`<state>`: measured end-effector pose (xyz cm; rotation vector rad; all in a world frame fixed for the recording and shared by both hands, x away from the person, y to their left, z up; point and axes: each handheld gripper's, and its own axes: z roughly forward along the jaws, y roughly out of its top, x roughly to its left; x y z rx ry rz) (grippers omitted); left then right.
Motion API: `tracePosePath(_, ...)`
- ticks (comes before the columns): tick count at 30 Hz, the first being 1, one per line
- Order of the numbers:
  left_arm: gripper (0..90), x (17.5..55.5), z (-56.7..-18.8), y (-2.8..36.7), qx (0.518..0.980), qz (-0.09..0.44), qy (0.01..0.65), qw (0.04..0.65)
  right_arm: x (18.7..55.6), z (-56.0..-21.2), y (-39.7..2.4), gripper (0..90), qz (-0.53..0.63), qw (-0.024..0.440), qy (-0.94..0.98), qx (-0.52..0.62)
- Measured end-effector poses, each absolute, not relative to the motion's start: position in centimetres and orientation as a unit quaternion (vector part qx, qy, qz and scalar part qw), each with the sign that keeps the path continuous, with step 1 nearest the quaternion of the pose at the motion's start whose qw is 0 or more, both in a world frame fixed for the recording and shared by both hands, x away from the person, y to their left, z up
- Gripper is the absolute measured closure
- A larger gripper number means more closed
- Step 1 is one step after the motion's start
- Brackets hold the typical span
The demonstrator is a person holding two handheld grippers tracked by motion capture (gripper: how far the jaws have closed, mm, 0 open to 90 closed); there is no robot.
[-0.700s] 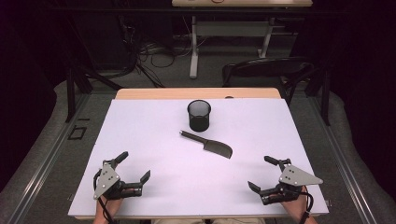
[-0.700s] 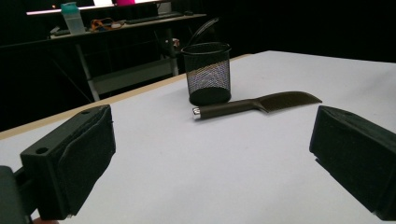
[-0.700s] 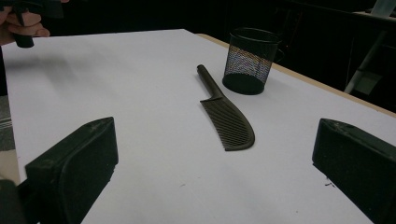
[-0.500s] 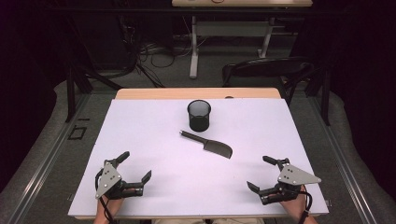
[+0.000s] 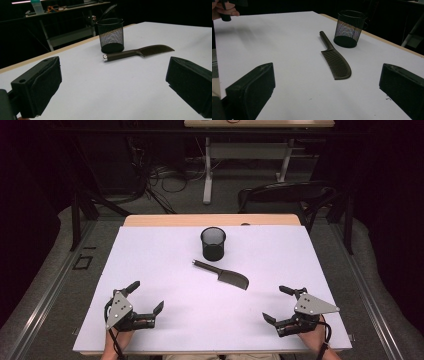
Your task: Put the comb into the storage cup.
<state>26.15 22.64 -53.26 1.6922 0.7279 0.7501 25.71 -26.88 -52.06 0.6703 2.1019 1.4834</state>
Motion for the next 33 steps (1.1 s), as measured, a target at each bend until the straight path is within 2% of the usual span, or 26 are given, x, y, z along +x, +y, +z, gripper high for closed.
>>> tracePosePath(33,1.6,30.2,-52.4,19.5,0.748,0.273,0.308,0.52,25.9,-52.1,-26.6,0.2,0.537,0.235,0.771,0.25)
